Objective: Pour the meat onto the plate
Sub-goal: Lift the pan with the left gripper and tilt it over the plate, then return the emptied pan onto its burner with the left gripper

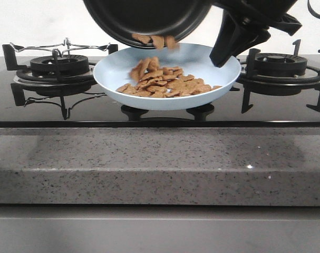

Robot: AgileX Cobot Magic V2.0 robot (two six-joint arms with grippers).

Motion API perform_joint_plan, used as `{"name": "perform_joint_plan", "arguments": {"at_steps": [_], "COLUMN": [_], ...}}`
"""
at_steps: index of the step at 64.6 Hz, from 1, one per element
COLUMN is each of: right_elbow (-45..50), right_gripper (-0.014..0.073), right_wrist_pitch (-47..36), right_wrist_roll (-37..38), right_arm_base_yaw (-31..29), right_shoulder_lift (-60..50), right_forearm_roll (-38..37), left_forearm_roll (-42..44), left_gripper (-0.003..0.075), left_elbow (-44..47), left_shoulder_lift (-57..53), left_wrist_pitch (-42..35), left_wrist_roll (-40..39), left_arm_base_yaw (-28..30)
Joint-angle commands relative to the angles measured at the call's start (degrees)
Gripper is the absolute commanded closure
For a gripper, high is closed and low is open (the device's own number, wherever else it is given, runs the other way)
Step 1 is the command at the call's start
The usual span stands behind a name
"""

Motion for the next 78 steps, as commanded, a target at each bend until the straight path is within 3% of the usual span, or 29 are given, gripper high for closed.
{"name": "perform_joint_plan", "arguments": {"at_steps": [1, 17, 35, 46, 54, 64, 78], "right_elbow": [-1.4, -1.4, -1.4, -1.4, -1.4, -1.4, -1.4], "right_gripper": [0.0699, 0.0699, 0.0699, 0.0699, 0.0699, 0.0699, 0.0699], "right_wrist_pitch": [-2.1, -2.1, -2.1, -2.1, -2.1, -2.1, -2.1], "right_wrist_roll": [-0.7, -0.7, -0.7, -0.7, -0.7, -0.7, -0.7], "right_arm_base_yaw": [0.1, 0.1, 0.1, 0.1, 0.1, 0.1, 0.1], "right_shoulder_lift": [-2.4, -2.4, -2.4, -2.4, -2.4, -2.4, -2.4], "right_forearm_roll": [1.8, 1.8, 1.8, 1.8, 1.8, 1.8, 1.8], "left_forearm_roll": [-3.7, -3.7, -5.0, -7.8, -7.8, -7.8, -7.8], "left_gripper": [0.0741, 0.0741, 0.0741, 0.0741, 0.0741, 0.0741, 0.0741], "left_elbow": [-1.9, -1.9, -2.1, -2.3, -4.1, -7.6, -12.6], "left_shoulder_lift": [-1.7, -1.7, -1.7, -1.2, 1.3, 6.2, 14.6], "left_wrist_pitch": [-0.1, -0.8, -15.3, -16.5, -14.3, -4.9, 4.6], "left_wrist_roll": [1.5, 0.3, -20.6, -32.0, -41.0, -51.1, -60.1], "left_arm_base_yaw": [-0.3, -0.3, 1.7, 7.4, 13.1, 20.5, 28.8]}}
